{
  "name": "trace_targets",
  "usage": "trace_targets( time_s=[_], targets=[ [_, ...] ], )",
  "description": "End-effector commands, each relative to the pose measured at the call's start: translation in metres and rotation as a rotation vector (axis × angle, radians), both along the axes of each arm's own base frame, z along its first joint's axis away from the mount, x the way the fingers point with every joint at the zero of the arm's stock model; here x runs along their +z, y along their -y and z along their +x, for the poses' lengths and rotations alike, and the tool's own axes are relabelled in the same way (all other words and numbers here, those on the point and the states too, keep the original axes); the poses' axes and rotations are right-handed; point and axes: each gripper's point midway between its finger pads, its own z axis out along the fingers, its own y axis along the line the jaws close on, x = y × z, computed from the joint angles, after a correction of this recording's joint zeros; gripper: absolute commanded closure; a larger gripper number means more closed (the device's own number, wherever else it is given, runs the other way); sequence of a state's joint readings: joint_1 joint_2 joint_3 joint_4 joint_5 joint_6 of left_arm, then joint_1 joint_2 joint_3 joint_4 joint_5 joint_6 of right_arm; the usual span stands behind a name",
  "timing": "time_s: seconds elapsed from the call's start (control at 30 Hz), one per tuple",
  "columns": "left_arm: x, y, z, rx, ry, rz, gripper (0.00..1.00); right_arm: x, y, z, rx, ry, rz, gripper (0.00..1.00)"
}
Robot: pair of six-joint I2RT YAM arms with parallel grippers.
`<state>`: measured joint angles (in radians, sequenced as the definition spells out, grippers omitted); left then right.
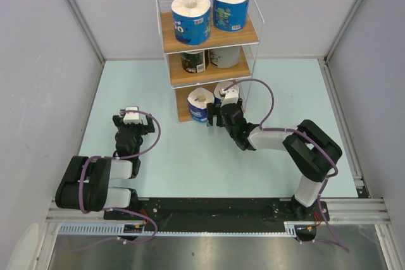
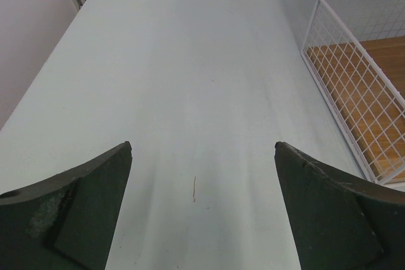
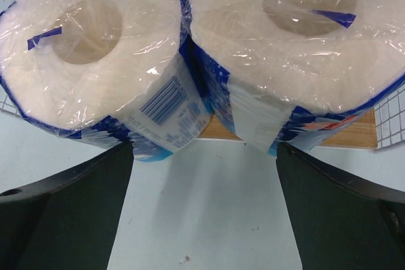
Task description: Place and organize the paper towels onto the shelf
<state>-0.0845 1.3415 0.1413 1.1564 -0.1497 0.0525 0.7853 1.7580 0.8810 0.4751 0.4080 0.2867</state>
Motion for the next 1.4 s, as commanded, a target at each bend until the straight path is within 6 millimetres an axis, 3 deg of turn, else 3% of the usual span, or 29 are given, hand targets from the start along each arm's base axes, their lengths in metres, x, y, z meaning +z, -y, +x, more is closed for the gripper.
trace_targets(
  time_s=[0.0, 0.37, 1.0, 1.2, 1.33, 1.37],
  targets=[
    [0.019, 0.002, 0.008, -0.013, 0.061, -0.013, 0.0, 0.024, -0.013, 0.017, 0.012, 0.054, 0.061, 0.0],
    [0.018, 0.002, 0.008, -0.011, 0.058, -0.013, 0.0, 0.021, -0.033, 0.028, 0.068, 0.062, 0.051, 0.0],
    [0.019, 0.002, 0.008, -0.011, 0.061, -0.013, 0.0, 0.017, -0.033, 0.047, 0.051, 0.072, 0.034, 0.0],
    [0.018, 0.002, 0.008, -0.013, 0.059, -0.013, 0.0, 0.022, -0.037, 0.037, 0.089, 0.051, 0.021, 0.0],
    [0.019, 0.002, 0.008, -0.013, 0.061, -0.013, 0.0, 0.027, -0.042, 0.007, 0.144, -0.009, -0.023, 0.0],
    [0.019, 0.002, 0.008, -0.013, 0.062, -0.013, 0.0, 0.04, -0.049, -0.004, 0.172, -0.003, -0.017, 0.0]
  ],
)
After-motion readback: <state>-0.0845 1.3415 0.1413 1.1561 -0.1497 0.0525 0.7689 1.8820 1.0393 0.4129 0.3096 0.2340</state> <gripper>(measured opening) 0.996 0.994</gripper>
